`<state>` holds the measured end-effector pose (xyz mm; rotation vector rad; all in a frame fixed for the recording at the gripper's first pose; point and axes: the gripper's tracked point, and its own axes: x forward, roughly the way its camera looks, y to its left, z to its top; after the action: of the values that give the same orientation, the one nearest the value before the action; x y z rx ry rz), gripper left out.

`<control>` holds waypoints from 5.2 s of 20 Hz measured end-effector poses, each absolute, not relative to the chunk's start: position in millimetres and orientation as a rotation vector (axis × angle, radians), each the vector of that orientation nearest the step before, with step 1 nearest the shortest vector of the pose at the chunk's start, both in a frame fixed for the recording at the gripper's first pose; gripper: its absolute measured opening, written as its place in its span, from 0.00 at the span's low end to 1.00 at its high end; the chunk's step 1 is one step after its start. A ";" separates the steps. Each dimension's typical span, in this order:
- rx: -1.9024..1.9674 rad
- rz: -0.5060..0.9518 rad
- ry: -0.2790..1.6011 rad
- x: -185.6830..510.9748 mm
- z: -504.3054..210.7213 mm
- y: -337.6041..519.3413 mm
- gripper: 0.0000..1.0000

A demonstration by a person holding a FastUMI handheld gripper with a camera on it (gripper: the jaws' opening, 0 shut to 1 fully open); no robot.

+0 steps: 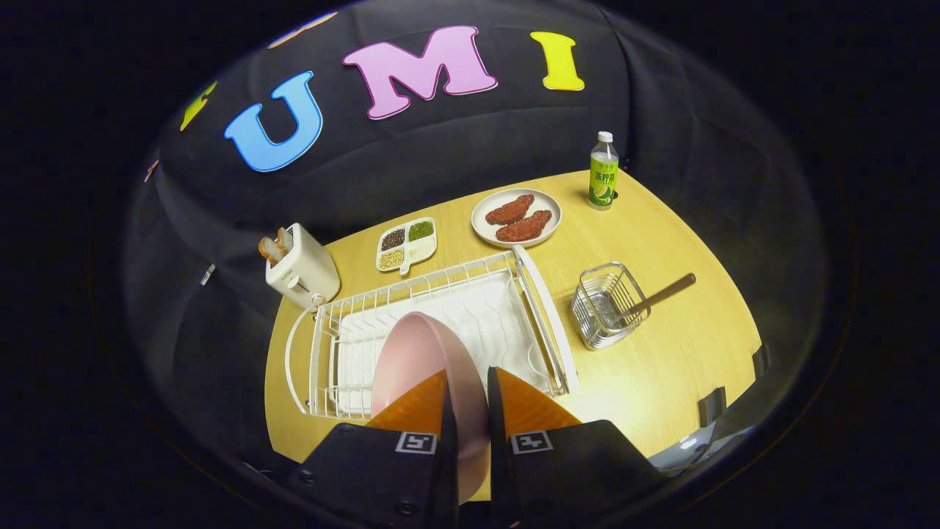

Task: Take the plate from the dish rack, then take the spoon from the basket and place it into the plate.

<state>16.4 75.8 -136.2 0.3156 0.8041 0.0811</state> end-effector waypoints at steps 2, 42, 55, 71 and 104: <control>0.329 0.144 0.828 -11.4 -149.4 70.3 0.22; 0.021 0.320 0.333 83.1 -210.6 -135.1 0.98; 0.089 0.339 0.300 151.1 -217.6 -122.4 0.98; 0.019 0.493 0.285 143.1 -204.9 -74.0 0.20; 0.168 0.624 0.488 -25.8 -173.8 127.7 0.19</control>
<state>-25.8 127.7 -173.8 0.1683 0.4884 0.6236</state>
